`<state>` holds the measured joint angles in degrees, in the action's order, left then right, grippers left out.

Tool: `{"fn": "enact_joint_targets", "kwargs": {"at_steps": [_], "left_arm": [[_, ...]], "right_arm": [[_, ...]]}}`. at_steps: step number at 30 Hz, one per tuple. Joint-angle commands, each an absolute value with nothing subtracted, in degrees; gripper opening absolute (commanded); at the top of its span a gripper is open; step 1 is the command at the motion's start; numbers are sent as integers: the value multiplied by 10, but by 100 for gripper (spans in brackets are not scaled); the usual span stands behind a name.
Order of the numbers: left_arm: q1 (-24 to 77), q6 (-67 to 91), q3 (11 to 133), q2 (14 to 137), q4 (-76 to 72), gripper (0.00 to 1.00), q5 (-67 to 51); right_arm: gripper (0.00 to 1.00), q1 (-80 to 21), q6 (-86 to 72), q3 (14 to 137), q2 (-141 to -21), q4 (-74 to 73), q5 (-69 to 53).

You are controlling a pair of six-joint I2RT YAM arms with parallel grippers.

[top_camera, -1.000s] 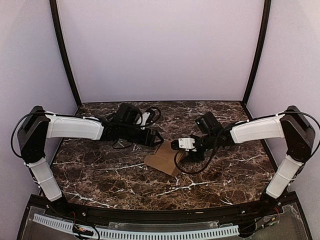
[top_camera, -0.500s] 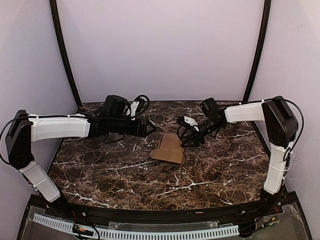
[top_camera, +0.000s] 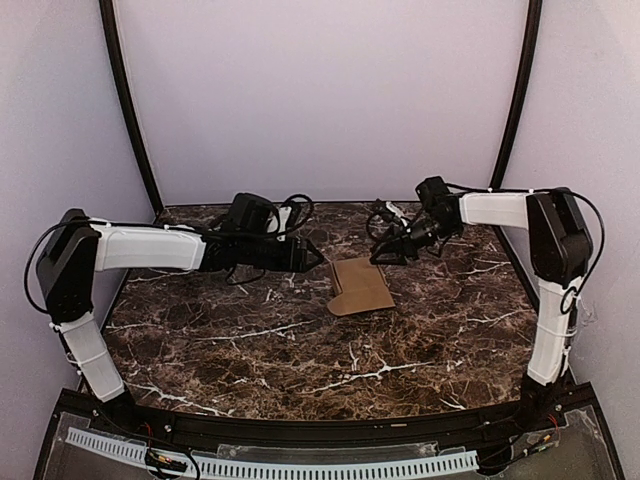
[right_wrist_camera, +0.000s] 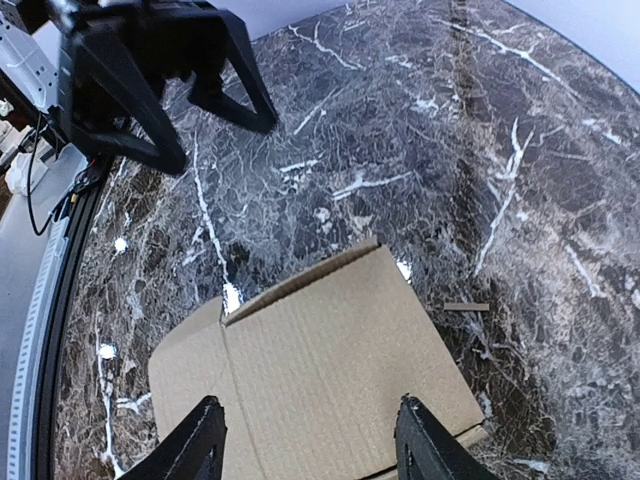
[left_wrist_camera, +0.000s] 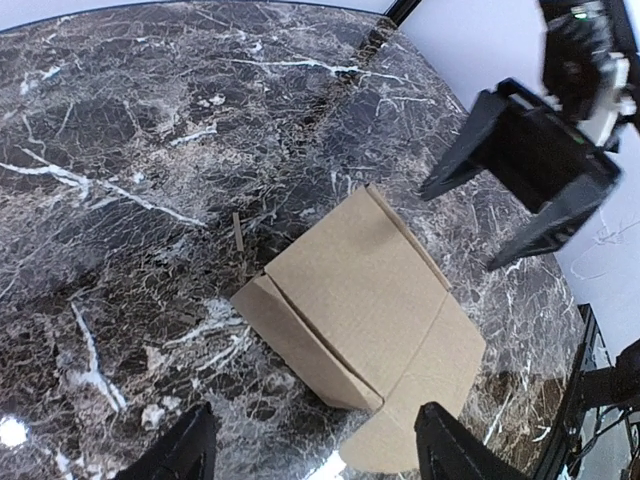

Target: Fold the paper box

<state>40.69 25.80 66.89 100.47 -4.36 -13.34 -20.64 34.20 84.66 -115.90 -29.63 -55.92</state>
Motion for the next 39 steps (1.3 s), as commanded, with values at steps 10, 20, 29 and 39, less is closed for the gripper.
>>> {"fn": "enact_joint_targets", "kwargs": {"at_steps": [10,20,29,39], "left_arm": [[398,237,846,1192,-47,71,-187],[392,224,940,1288,-47,53,-234],[376,248,920,1296,-34,27,-282],[349,294,900,1326,-84,20,-317]], "right_arm": [[59,-209,255,768,-1062,-249,-508],[60,-205,258,708,-996,-262,-508],[60,-204,258,684,-997,-266,-501],[60,-192,233,729,-1051,-265,-513]]}}
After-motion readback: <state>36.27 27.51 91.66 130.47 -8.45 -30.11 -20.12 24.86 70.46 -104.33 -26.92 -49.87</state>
